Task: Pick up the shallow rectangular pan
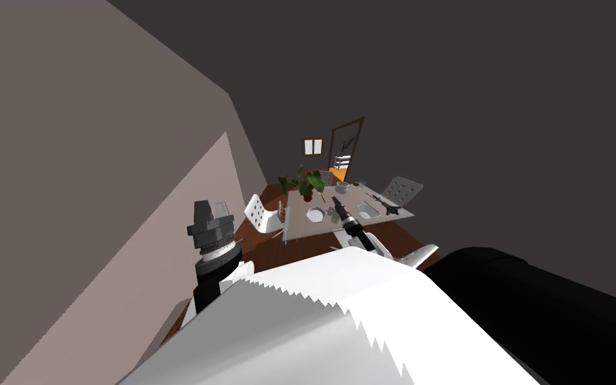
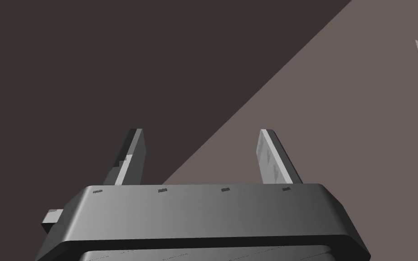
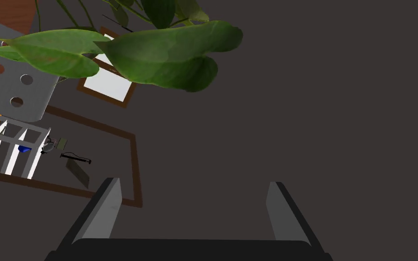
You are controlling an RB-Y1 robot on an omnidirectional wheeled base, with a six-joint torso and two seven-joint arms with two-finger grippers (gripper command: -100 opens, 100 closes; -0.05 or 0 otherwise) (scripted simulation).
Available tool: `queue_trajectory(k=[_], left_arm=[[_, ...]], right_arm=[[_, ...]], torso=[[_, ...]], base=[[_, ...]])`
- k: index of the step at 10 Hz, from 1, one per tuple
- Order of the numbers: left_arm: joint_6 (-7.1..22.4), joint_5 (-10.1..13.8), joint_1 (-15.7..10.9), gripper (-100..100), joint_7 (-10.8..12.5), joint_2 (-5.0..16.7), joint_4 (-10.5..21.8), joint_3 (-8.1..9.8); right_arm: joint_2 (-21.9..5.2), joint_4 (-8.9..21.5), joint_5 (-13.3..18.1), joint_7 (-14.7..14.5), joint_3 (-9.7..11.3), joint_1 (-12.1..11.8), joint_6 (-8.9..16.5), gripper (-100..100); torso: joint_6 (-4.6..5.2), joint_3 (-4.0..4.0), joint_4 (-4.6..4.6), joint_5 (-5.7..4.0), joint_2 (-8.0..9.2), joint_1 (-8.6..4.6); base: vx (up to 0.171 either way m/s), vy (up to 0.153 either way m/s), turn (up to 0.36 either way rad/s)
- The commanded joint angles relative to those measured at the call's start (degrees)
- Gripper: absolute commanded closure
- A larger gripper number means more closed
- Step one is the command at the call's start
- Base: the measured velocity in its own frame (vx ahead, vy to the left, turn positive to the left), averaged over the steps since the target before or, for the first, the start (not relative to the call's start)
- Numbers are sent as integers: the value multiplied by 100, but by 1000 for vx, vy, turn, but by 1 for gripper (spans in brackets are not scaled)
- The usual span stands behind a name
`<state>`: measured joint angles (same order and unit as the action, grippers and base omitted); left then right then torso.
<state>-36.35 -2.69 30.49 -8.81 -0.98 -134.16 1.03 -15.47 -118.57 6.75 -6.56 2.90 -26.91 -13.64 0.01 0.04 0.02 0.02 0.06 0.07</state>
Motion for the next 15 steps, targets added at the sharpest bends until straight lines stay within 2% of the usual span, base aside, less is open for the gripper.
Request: queue_trajectory(k=[1,2,3,4,5,6,7,9,10,11,12,14,15], left_arm=[[0,0,0,0,0,0,0,0],[0,0,-1,0,0,0,0,0],[0,0,-1,0,0,0,0,0],[0,0,0,0,0,0,0,0],[0,0,-1,0,0,0,0,0],[0,0,0,0,0,0,0,0],[0,0,0,0,0,0,0,0],[0,0,0,0,0,0,0,0],[0,0,-1,0,0,0,0,-1],[0,0,1,0,0,0,0,1],[0,0,0,0,0,0,0,0],[0,0,0,0,0,0,0,0],[0,0,-1,0,0,0,0,0]], right_arm=[[-283,224,58,-20,52,-74,142,-100],[-432,432,137,-73,126,-90,268,-100],[-492,485,137,-73,126,-90,268,-100],[-684,709,222,-132,205,-105,394,-100],[-701,757,222,-132,205,-105,394,-100],[-907,981,313,-196,287,-118,520,-100],[-907,1041,313,-196,287,-118,520,-100],[-1311,1516,513,-341,461,-140,766,-100],[-1312,1634,513,-341,461,-140,766,-100],[-1506,1925,621,-422,551,-147,883,-100],[-1506,1939,621,-422,551,-147,883,-100],[-1869,2390,852,-599,739,-153,1099,-100],[-1869,2561,852,-599,739,-153,1099,-100]], torso=[[0,0,0,0,0,0],[-3,1,0,0,1,1],[-2,2,0,1,4,7],[1,2,1,1,3,4],[-3,1,0,0,1,4],[1,1,0,0,1,-1],[-2,0,0,0,0,-1],[-1,0,0,0,-1,2],[-6,-1,0,1,-2,9],[6,0,0,2,1,2],[-1,0,0,1,-1,4],[-1,-1,0,0,-2,0],[-4,-2,0,1,-4,5]], base=[[-21,31,233],[-29,48,264],[-22,39,87],[-20,39,221],[-13,24,122],[-14,29,231],[-11,25,118],[-15,50,324],[-8,37,117],[-5,44,205],[-5,29,113],[-5,42,347],[3,35,121]])
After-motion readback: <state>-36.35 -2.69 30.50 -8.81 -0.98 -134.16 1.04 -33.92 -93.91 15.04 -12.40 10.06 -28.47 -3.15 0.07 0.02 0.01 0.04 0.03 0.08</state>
